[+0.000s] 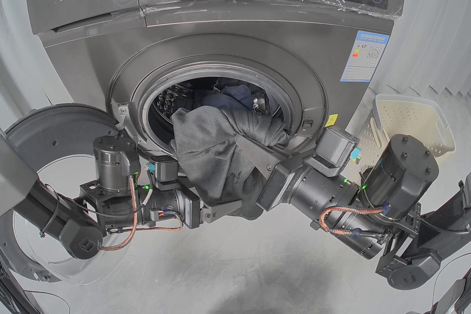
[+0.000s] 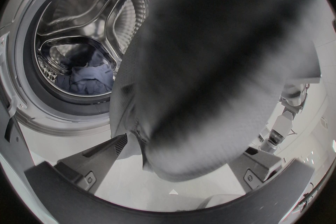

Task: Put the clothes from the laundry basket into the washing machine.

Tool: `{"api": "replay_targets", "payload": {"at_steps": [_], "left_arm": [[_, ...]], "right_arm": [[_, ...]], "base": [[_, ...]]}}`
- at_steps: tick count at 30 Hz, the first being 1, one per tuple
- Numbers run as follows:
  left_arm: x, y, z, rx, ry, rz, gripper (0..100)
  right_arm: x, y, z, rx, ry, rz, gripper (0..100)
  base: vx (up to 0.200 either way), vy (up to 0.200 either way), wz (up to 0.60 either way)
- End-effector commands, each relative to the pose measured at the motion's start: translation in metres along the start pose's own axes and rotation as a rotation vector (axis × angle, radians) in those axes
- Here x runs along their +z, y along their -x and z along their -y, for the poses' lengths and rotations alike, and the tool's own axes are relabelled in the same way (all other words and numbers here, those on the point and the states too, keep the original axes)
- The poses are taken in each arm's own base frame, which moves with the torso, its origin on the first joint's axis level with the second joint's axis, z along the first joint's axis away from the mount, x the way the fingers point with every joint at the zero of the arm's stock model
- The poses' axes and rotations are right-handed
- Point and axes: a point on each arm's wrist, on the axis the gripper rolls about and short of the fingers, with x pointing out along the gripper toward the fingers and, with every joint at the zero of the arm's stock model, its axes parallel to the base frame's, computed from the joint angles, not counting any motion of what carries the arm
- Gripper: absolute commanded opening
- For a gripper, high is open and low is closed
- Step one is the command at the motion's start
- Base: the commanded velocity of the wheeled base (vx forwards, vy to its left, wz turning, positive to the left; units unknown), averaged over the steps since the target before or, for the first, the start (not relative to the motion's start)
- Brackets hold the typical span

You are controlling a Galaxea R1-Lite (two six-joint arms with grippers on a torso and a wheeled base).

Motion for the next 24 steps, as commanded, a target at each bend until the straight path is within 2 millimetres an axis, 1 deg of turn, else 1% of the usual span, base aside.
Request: {"api": "replay_targets", "payload": {"at_steps": [1,2,5,9,13,15,16,21,24], "left_arm": [[-0.007,-0.011,-0.005,0.013,0.006,-0.009,100],[-0.007,-0.011,-0.005,0.016,0.001,-0.002,0],[-0.007,-0.01,-0.004,0.013,-0.001,0.006,0],[-0.003,-0.005,0.005,-0.007,-0.008,0.031,0],[0.002,0.012,0.022,-0.036,-0.03,0.07,0],[0.002,0.012,0.022,-0.036,-0.03,0.07,0],[0.005,0.028,0.037,-0.069,-0.04,0.097,0],[0.013,0.051,0.057,-0.116,-0.061,0.15,0],[0.015,0.059,0.061,-0.124,-0.063,0.165,0]], "right_arm": [[0.0,0.001,0.0,0.0,-0.001,-0.002,0],[0.0,0.001,0.0,0.0,-0.001,-0.002,0],[0.0,0.001,0.0,-0.001,-0.001,-0.003,0],[-0.002,0.001,0.0,-0.003,0.0,-0.007,0],[-0.005,0.004,0.004,-0.013,0.005,-0.025,0],[-0.005,0.004,0.004,-0.013,0.005,-0.025,0],[-0.01,0.006,0.007,-0.023,0.011,-0.049,0],[-0.019,0.005,0.01,-0.032,0.015,-0.078,0],[-0.021,0.004,0.01,-0.028,0.015,-0.081,0]], "base": [[0.0,0.0,0.0],[0.0,0.0,0.0],[0.0,0.0,0.0],[0.0,0.0,0.0],[0.0,0.0,0.0],[0.0,0.0,0.0],[0.0,0.0,0.0],[0.0,0.0,0.0],[0.0,0.0,0.0]]}}
